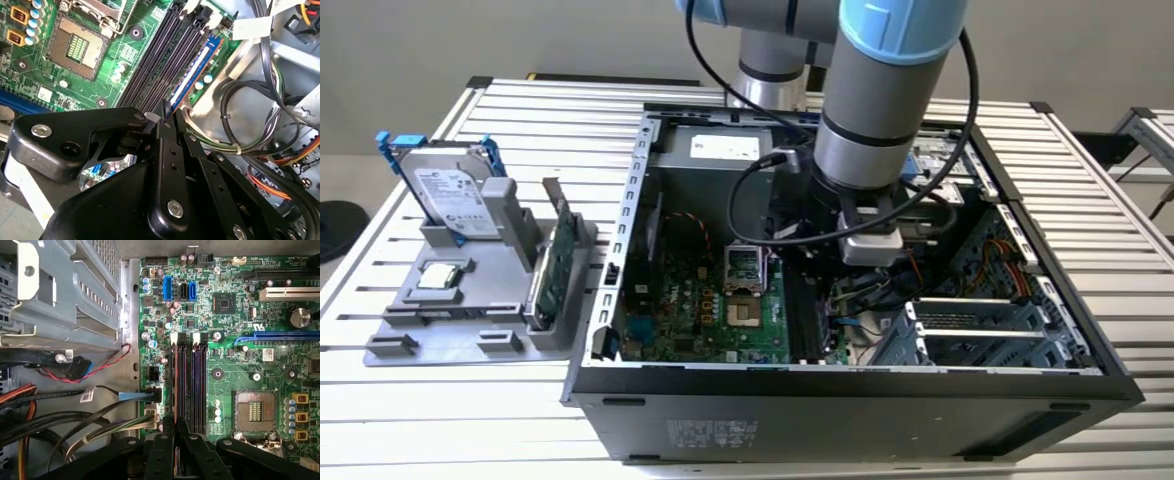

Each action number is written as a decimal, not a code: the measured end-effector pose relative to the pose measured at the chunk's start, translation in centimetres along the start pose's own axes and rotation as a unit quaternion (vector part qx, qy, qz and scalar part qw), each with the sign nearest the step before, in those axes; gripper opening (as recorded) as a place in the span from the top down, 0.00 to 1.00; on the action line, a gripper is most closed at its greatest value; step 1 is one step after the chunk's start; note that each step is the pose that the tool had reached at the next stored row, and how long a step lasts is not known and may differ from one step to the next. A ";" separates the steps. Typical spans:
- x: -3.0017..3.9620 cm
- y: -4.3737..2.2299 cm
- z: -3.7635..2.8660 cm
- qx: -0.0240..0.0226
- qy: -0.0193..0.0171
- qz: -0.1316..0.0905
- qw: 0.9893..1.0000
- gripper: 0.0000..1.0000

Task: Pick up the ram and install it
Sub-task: 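Insert the ram into the slot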

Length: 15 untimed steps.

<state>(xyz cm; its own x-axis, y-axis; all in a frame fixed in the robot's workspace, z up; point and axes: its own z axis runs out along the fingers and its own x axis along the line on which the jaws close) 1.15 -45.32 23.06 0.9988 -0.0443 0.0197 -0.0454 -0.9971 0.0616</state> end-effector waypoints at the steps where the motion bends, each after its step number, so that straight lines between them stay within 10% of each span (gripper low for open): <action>1: -0.02 0.01 0.04 0.000 0.000 0.000 1.000 1.00; 15: -0.09 -0.03 0.89 0.000 0.001 0.000 1.000 1.00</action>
<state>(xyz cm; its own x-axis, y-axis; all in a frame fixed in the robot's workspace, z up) 1.08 -45.34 22.17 0.9988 -0.0442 0.0213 -0.0454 -0.9970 0.0624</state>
